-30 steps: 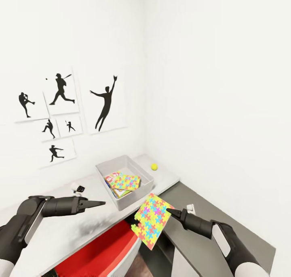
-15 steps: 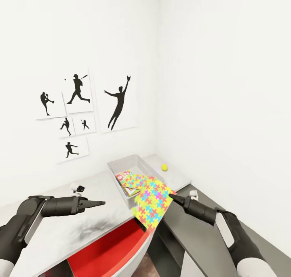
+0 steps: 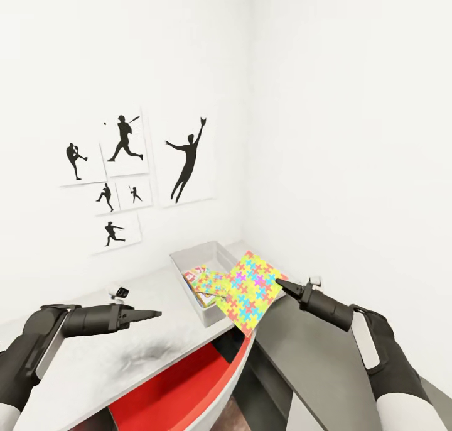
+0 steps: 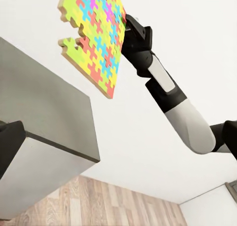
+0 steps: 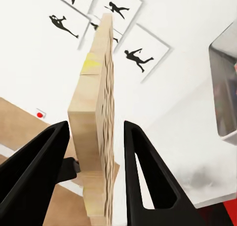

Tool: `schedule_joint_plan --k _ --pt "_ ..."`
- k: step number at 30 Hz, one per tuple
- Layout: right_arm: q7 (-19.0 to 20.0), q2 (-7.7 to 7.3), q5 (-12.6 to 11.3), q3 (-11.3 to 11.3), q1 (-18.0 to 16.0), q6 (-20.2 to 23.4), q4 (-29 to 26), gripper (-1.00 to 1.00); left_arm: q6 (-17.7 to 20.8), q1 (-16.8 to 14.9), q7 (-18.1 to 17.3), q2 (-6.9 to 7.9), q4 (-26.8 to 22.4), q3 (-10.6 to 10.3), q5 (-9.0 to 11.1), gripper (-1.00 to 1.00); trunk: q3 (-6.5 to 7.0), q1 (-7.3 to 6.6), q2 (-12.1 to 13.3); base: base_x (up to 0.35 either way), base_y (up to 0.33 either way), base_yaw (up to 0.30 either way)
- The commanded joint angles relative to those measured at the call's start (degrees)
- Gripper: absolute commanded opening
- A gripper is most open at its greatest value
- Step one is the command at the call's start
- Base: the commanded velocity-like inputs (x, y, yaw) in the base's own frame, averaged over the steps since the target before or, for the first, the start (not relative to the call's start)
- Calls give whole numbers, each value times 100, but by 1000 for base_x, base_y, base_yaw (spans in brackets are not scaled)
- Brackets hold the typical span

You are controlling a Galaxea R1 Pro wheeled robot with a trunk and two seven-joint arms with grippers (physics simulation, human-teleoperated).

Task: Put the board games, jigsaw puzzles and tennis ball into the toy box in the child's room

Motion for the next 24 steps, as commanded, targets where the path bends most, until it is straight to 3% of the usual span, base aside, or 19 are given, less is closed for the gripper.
schedule_joint_plan --k 1,14,24 --pt "18 1 1 -7 -1 18 0 -100 61 -2 -21 3 2 -1 2 100 -2 3 -4 106 227 0" --pt "-49 -6 15 -18 61 -44 -23 -100 61 1 -21 -2 19 116 1 100 -29 3 -4 169 248 0" --pt "-59 -1 16 -19 27 -39 -15 -100 61 2 -21 4 19 125 2 100 -120 3 -4 142 48 0"
